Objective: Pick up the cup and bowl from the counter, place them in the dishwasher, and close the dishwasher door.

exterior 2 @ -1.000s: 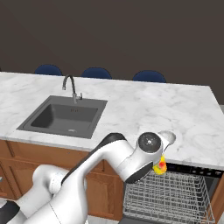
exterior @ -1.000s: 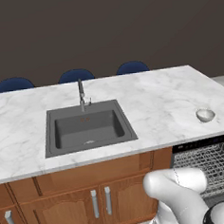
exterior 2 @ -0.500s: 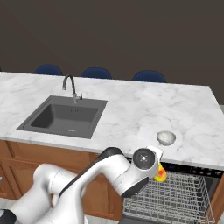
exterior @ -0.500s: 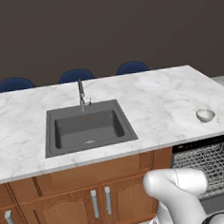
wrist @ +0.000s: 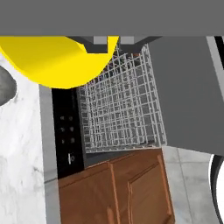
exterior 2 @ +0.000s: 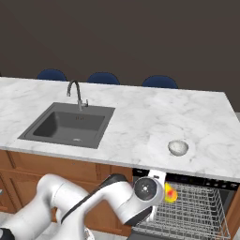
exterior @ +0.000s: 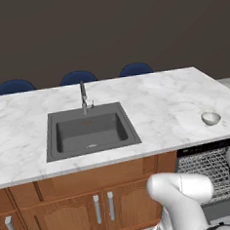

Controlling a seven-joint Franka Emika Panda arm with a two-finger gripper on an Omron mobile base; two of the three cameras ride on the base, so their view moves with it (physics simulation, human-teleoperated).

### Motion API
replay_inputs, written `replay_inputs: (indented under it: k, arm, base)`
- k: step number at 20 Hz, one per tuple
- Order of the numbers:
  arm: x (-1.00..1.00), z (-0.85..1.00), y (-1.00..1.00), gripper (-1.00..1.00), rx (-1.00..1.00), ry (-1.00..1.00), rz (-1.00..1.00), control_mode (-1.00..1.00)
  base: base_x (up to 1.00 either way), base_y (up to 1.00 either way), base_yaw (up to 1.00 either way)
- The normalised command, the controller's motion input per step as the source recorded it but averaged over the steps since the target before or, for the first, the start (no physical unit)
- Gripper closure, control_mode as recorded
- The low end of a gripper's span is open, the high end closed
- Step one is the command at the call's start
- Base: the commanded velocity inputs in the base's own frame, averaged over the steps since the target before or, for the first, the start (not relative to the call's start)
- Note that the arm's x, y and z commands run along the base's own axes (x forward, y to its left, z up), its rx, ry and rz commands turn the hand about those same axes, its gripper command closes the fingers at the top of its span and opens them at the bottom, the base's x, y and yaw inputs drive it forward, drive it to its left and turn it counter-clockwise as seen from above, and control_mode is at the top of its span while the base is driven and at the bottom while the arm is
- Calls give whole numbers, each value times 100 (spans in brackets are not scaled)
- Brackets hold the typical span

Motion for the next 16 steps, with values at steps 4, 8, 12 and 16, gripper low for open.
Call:
replay_inputs:
  k: [4,8,12,16]
  arm:
    - [0,-37,0,100,-8,0,9,-100]
    - [0,-27,-1,100,-4,0,9,-100]
    - [0,-24,-9,100,-1,0,9,-100]
    - [0,-34,-13,100,0,0,8,-100]
  base:
    - [0,0,0]
    - [0,0,0]
    - [0,0,0]
    - [0,0,0]
